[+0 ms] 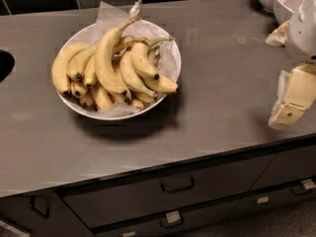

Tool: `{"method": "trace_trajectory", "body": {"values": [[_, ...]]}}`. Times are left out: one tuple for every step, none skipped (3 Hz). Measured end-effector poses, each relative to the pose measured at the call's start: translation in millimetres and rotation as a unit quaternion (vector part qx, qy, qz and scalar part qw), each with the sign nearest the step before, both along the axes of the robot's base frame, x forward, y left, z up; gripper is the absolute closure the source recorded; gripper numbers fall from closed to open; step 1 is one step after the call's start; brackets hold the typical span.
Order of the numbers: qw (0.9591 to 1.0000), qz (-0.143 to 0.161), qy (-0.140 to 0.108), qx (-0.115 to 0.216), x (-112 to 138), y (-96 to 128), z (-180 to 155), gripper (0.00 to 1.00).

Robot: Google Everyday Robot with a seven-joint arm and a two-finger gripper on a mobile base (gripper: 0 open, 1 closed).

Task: Pick banana from white bowl

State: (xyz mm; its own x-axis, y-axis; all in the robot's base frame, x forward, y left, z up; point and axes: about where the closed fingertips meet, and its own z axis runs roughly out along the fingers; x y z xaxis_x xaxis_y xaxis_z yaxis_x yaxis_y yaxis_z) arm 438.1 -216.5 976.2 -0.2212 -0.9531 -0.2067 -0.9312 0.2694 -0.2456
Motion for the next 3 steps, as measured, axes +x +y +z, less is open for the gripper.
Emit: {"method": "trace_trajectory", "body": {"values": [[1.0, 0.003, -0.003, 0.0, 0.1, 3.6, 1.8, 0.0], [0.9994, 0.034, -0.008, 0.003, 4.1, 26.8, 4.0, 0.0], [0.9967, 0.08, -0.014, 0.008, 14.8, 65.0, 5.9, 0.0]]}}
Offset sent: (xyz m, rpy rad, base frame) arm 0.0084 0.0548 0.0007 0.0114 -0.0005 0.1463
